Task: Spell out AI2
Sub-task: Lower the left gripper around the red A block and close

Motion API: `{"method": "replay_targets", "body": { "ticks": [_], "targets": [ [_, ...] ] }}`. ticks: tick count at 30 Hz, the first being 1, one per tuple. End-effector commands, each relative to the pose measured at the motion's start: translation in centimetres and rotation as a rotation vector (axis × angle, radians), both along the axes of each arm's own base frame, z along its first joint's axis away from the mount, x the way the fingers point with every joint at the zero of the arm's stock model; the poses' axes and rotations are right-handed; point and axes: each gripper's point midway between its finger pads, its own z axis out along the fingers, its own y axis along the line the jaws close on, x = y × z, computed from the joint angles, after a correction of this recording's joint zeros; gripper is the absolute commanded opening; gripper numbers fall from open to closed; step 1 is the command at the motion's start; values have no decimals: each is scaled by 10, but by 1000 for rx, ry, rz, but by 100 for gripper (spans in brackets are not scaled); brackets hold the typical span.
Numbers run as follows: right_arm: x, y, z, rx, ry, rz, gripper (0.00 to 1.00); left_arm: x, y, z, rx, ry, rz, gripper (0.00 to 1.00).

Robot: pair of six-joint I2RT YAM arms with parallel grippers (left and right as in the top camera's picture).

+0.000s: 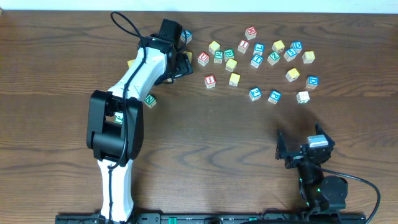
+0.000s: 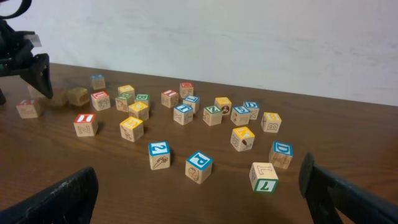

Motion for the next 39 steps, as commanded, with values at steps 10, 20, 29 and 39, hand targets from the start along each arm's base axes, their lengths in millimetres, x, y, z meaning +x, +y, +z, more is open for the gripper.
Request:
{"method": "replay_targets", "body": {
  "ticks": [10,20,29,39],
  "targets": [
    [0,-2,-1,12,4,-12,99,-1,14,-23,47,40,35,86],
    [0,-2,-1,12,4,-12,99,3,16,-23,44,29,41,74],
    [0,-2,-1,12,4,-12,99,3,18,-23,38,30,102,70],
    [0,-2,-1,12,4,-12,99,10,16,-21,6,6,176,69]
  ]
}}
